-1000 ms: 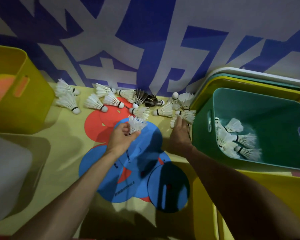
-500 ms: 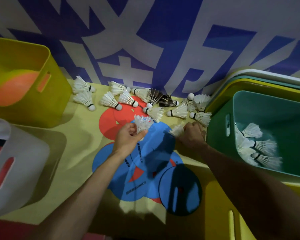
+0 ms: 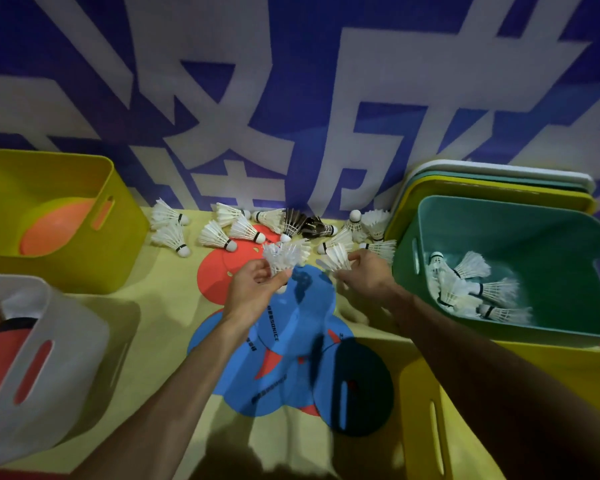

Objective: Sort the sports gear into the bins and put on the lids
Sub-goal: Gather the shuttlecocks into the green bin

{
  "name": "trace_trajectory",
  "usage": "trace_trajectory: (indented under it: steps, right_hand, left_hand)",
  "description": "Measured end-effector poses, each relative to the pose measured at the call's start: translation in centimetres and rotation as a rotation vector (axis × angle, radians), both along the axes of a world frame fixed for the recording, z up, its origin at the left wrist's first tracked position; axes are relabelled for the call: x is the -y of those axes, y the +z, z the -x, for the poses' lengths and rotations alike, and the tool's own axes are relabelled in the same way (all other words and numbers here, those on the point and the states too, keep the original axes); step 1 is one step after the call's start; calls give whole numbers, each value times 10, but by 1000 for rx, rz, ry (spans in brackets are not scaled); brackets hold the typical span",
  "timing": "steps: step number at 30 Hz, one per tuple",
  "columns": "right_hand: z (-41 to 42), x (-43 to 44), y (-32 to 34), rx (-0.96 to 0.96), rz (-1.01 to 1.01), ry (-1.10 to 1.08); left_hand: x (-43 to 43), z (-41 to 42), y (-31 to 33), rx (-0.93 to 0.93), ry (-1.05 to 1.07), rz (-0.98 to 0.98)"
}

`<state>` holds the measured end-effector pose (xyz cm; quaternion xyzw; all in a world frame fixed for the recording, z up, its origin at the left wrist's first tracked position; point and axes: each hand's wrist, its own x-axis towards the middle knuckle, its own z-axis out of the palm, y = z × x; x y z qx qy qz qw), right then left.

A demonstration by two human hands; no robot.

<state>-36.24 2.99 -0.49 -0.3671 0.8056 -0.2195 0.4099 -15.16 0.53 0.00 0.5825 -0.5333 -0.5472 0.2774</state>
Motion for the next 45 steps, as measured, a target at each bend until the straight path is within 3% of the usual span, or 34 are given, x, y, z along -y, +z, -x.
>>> trace_trajectory:
  steps: [6, 9, 13, 19, 24, 31, 45]
  right_hand:
    - [12, 3, 65, 47, 226, 27]
    - [26, -6, 91, 191, 344, -48]
    - [56, -29, 113, 227, 432, -128]
    - [109, -72, 118, 351, 454, -355]
    - [141, -107, 112, 303, 384, -476]
    - [161, -131, 109, 221, 326, -586]
    - [136, -109, 104, 176, 370, -508]
  left_hand:
    - [4, 27, 50, -27, -38, 101]
    - [-1, 47, 73, -81, -65, 162]
    - [-9, 80, 92, -172, -106, 160]
    - [-25, 140, 98, -180, -240, 125]
    - [-40, 179, 94, -115, -300, 136]
    - [-51, 209, 82, -159, -370, -26]
    - [-40, 182, 85, -182, -387, 36]
